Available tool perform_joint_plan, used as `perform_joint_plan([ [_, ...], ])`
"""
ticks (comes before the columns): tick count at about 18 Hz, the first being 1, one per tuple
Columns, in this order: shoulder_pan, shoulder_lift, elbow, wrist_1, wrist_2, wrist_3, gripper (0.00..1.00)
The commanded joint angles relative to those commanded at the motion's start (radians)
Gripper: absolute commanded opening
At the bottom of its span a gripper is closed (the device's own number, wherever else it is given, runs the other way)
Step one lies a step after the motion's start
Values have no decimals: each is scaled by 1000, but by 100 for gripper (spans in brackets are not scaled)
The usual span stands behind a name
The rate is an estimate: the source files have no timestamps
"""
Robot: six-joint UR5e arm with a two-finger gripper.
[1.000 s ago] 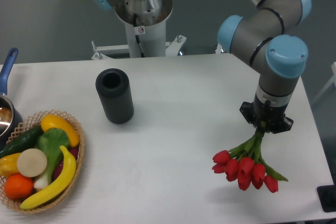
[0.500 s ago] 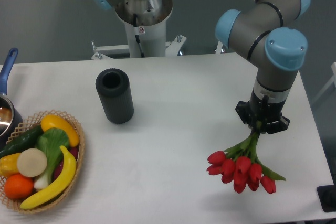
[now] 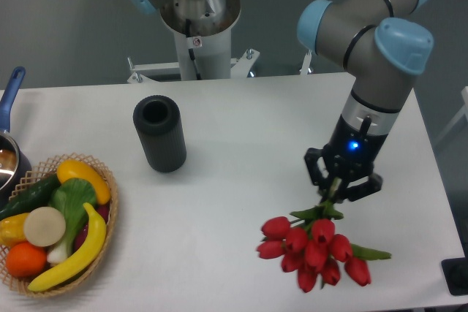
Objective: Insert the flowers into the vase
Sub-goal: 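Carry the tulips over the black vase and lower stems into it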
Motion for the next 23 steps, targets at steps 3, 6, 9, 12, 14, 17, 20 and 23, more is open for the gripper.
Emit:
perform_joint_plan([
  [3, 0, 15, 0, 5, -91, -23, 3],
  [6, -9, 50, -5, 5, -177, -25, 4],
  [9, -21, 112, -53, 11, -236, -23, 4],
  [12, -26, 194, -223, 192, -348, -17, 4],
  [14, -23, 253, -351, 290, -407, -14, 5],
  [17, -18, 317, -461, 302, -476, 58, 6],
  [20, -23, 351, -488, 302, -523, 66, 8],
  [23, -20, 403, -547, 302, -553, 76, 10],
])
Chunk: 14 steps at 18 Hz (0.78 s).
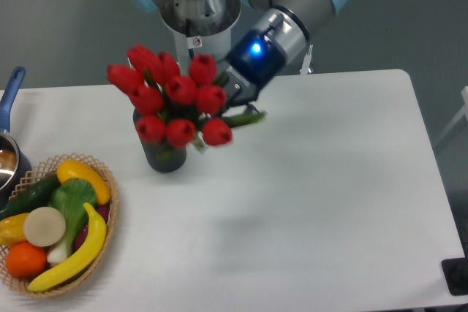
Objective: Insert the flowers into the vase
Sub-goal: 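Carry the tulips over the black vase and lower stems into it, then lower the tulip stems deeper into the black vase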
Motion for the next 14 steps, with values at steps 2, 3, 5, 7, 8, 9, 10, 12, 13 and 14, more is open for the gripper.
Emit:
perform_joint_plan([
  [2, 6, 54, -75, 0, -6, 35, 11],
  [3, 11, 81, -113, 0, -12, 58, 11],
  [5, 28, 133, -187, 0, -38, 101, 11],
  [7, 37, 173, -236, 0, -64, 104, 11],
  [8, 38, 187, -255, -2, -65, 104, 11],
  [9, 41, 193, -275, 0, -66, 106, 11],
  [10, 43, 201, -285, 0, -66, 106, 11],
  [12, 40, 209, -313, 0, -66, 106, 11],
  [13, 41, 215, -327, 0, -68, 107, 11],
  [14, 43, 213, -341, 0, -71, 120, 11],
])
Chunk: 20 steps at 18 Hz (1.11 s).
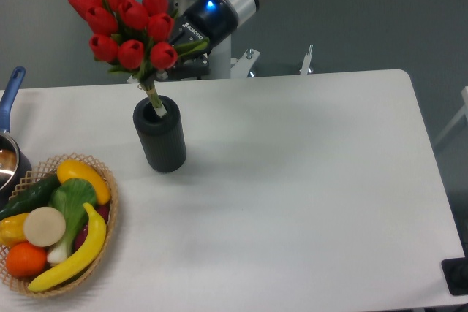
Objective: Insert the flowers into the vase
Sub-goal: 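Lower the tulip stems deeper into the black vase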
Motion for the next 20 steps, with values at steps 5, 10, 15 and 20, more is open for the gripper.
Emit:
perform_joint_plan([
  [5, 15, -2, -69, 0, -64, 81, 12],
  [10, 14, -11, -113, -2, -64, 127, 16],
  [15, 28, -23, -178, 0, -61, 215, 16],
  [20, 29, -63, -203, 0, -60, 285, 19],
])
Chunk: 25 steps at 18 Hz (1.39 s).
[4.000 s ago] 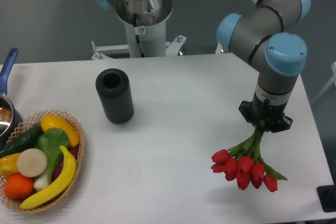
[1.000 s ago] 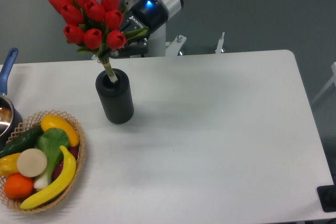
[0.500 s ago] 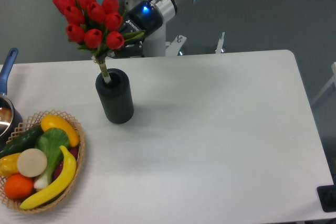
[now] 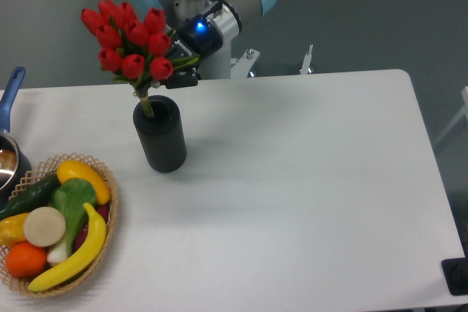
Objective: Insert the flowers into the vase
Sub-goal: 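Lower the tulip stems deeper into the black vase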
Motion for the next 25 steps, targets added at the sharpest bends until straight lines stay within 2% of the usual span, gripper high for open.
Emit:
perform_joint_plan([
  [5, 0, -29, -24, 0, 2, 72, 24],
  [15, 6, -49, -58, 0, 3, 146, 34],
  [17, 32, -51, -67, 0, 3, 153, 35],
  [19, 35, -51, -66, -2, 3, 153, 44],
  [22, 48, -51, -68, -2, 3, 152, 68],
  [24, 49, -51, -72, -2, 3, 152, 78],
  [25, 54, -51, -74, -2, 3, 152, 87],
])
